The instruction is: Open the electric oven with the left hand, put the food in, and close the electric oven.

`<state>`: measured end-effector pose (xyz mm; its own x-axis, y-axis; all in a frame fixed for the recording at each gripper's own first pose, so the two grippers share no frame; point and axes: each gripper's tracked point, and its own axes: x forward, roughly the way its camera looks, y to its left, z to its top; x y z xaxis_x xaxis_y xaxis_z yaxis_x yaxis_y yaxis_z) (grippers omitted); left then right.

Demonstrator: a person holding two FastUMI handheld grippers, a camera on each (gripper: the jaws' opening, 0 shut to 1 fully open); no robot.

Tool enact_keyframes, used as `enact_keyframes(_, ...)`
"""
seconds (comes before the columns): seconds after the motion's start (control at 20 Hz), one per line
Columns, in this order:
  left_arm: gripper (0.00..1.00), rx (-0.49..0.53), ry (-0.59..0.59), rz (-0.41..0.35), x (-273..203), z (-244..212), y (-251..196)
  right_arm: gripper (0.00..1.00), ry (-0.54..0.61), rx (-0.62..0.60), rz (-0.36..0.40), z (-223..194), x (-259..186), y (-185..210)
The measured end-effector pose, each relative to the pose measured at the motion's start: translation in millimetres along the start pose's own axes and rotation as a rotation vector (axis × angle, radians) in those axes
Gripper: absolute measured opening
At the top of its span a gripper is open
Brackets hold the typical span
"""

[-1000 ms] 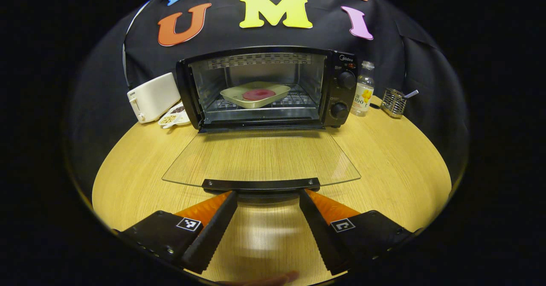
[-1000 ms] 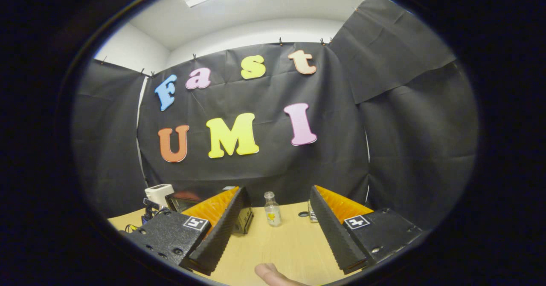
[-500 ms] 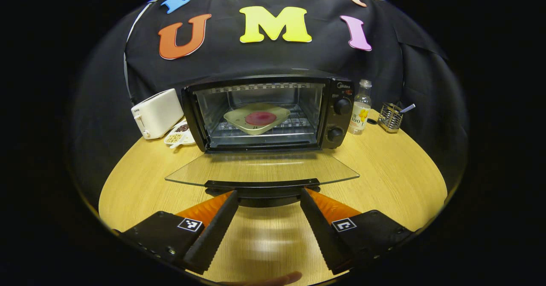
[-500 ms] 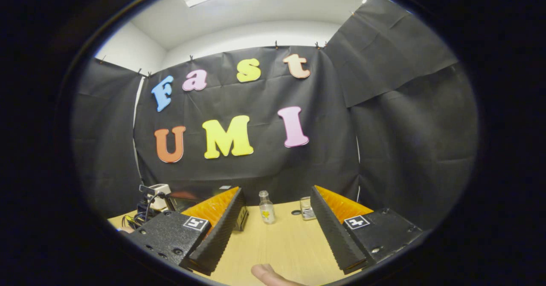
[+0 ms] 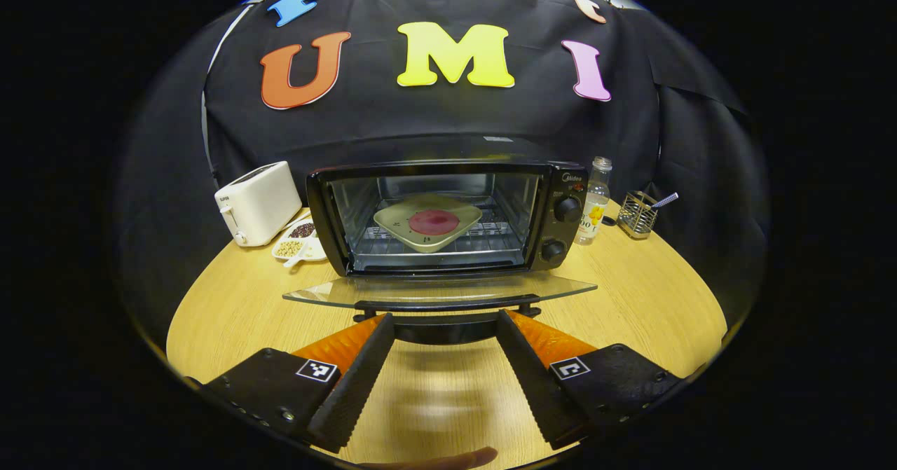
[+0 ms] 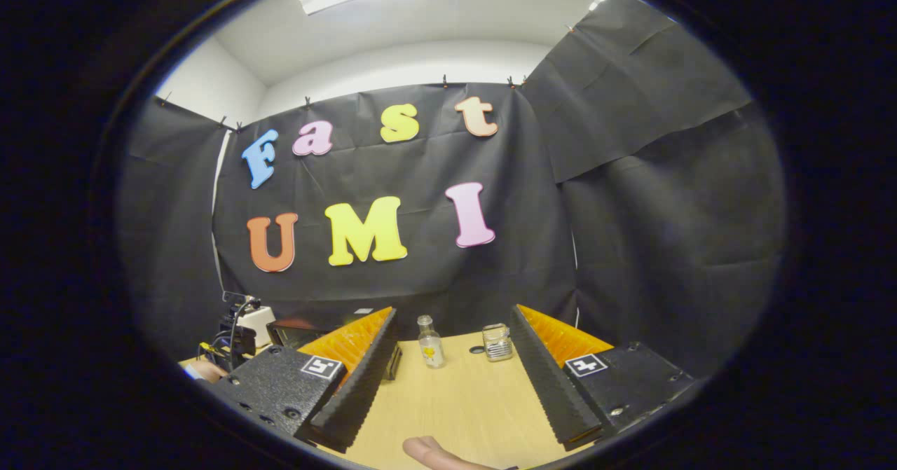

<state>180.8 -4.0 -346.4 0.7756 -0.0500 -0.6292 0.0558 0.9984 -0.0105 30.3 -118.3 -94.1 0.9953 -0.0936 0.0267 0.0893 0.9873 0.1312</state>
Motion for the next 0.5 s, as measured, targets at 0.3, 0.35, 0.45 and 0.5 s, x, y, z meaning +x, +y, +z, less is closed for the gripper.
enact_keyframes(0.3,0.96,0.009,-0.065,-0.004,5.6,38.7,2.0,0.96,-0.002,-0.018,-0.003,3.0,-24.8,-0.2)
enact_keyframes(0.35,0.97,0.010,-0.085,-0.003,9.8,48.4,2.0,0.96,-0.019,-0.027,0.004,7.8,-30.1,1.4)
enact_keyframes(0.45,0.98,0.013,-0.089,0.002,17.8,58.1,4.6,0.95,-0.048,-0.043,0.004,17.4,-40.8,1.2)
enact_keyframes(0.5,0.98,0.000,-0.091,0.011,20.7,61.3,6.5,0.95,-0.051,-0.052,-0.001,17.2,-44.8,-0.5)
